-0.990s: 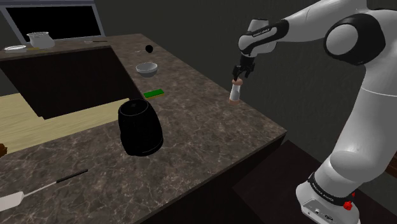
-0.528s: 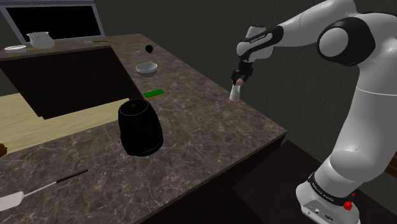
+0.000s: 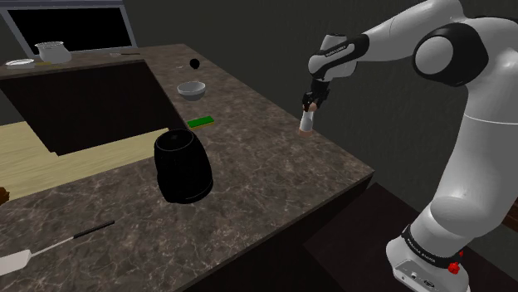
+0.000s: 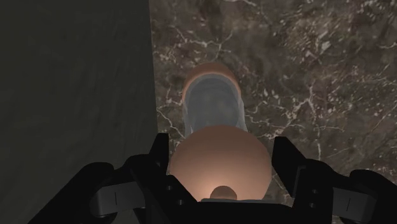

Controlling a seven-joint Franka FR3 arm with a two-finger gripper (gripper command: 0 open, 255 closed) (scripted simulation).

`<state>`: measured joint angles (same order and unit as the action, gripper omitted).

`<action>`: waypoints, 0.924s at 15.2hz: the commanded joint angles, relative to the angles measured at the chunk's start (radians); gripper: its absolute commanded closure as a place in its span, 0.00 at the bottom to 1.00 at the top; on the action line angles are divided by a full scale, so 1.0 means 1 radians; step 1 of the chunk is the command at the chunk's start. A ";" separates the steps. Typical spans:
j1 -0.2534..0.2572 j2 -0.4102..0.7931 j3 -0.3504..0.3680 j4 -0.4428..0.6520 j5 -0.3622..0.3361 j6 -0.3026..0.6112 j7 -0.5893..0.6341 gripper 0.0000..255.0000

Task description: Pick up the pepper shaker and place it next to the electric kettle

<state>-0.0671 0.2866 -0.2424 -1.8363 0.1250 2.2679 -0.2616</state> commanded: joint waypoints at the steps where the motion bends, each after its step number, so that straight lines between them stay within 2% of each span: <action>1: 0.000 0.000 0.000 0.000 0.000 0.000 0.000 1.00; 8: 0.000 0.000 0.000 0.000 0.000 0.000 0.000 1.00; 14: 0.002 -0.030 -0.004 0.042 -0.013 -0.071 0.010 1.00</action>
<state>-0.0648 0.2634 -0.2459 -1.8026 0.1144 2.2119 -0.2529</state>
